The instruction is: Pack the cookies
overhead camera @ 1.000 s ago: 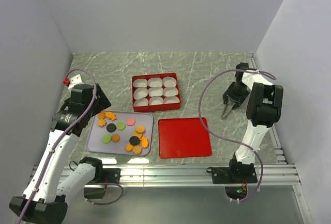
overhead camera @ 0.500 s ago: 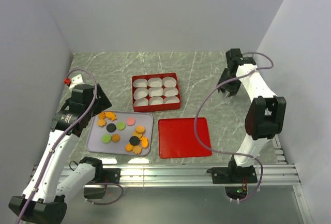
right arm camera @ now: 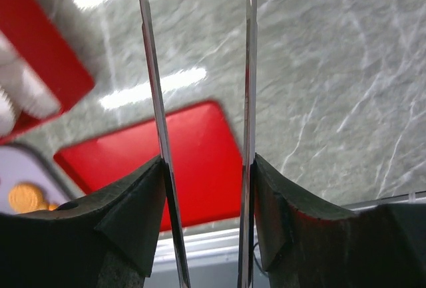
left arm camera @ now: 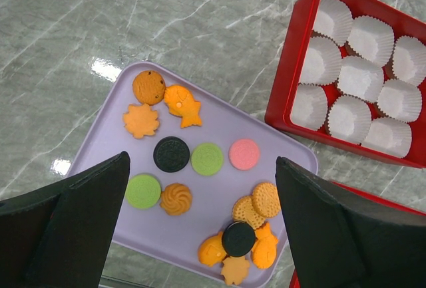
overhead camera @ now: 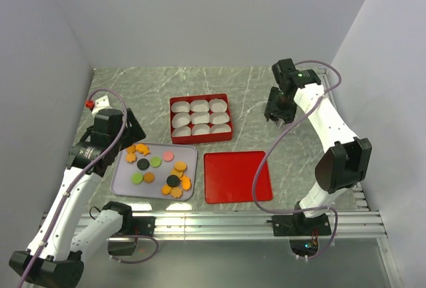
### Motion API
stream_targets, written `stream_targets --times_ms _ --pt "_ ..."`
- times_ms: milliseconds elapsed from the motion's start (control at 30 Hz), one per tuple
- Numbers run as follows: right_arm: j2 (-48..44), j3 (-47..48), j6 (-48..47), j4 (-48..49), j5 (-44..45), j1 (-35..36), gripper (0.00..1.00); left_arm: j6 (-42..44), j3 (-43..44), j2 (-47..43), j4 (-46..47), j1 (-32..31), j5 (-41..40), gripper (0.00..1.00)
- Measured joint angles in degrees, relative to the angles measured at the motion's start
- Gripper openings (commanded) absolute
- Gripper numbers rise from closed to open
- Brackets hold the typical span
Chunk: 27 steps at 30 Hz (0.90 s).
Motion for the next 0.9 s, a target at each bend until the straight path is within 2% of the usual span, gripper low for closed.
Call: stream_targets --times_ms 200,500,667,900 --pt "-3.2 3.8 -0.5 -2.0 -3.3 8.5 0.58 0.0 0.0 0.0 0.0 -0.1 0.0 0.97" --pt "-10.7 4.2 1.4 -4.3 -8.2 25.4 0.59 0.0 0.0 -0.3 0.0 -0.2 0.0 0.97" --pt "-10.5 4.4 4.1 -4.2 -9.0 33.6 0.59 0.0 0.0 -0.6 0.0 -0.2 0.0 0.97" --pt "-5.4 7.4 7.4 -3.0 -9.1 42.3 0.61 0.0 -0.1 -0.7 0.0 -0.2 0.0 0.97"
